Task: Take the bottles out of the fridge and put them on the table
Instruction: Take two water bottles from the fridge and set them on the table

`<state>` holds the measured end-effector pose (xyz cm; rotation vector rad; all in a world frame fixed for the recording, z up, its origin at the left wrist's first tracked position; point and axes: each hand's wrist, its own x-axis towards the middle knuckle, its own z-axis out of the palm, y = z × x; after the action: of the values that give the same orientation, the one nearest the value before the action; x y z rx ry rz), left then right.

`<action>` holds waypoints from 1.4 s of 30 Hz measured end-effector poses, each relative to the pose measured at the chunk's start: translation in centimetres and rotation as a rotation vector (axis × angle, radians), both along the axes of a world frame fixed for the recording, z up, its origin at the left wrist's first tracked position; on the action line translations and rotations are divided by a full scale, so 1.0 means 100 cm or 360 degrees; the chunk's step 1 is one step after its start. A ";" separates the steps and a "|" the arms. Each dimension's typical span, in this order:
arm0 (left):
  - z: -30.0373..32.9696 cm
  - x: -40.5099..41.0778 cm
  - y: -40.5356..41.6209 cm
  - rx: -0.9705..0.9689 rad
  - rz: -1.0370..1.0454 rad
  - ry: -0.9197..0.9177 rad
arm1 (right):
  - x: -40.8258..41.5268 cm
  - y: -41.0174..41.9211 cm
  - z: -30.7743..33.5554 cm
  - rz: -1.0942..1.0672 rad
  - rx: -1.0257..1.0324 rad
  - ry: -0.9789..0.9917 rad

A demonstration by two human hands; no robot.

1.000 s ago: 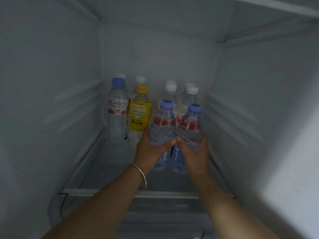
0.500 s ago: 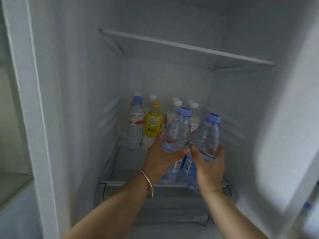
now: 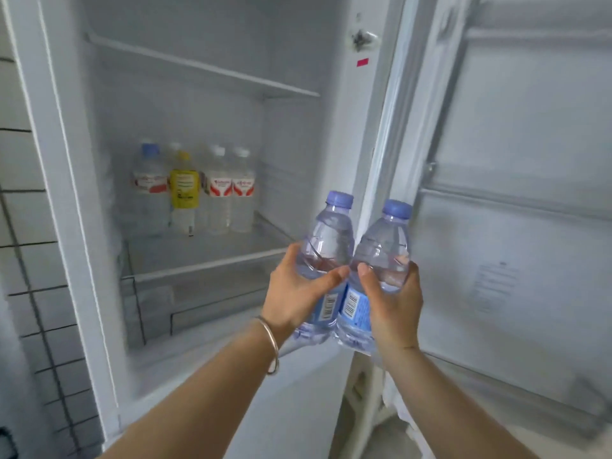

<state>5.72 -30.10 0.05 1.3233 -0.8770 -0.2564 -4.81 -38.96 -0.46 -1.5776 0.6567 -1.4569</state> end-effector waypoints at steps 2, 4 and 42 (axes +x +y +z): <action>0.003 -0.041 -0.009 0.0015 -0.0111 -0.0042 | -0.047 -0.004 0.001 -0.0104 0.0006 0.0006; 0.006 -0.086 -0.021 0.0022 -0.0241 -0.0061 | -0.097 -0.008 0.002 -0.0215 0.0013 0.0006; -0.046 -0.565 -0.472 0.0221 -0.0770 0.0088 | -0.599 -0.399 -0.032 -0.1224 0.0272 0.0616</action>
<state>-50.82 -77.28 -4.53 1.2084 -1.1410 -0.7387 -64.66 -78.85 -3.64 -1.5526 1.7091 -1.5570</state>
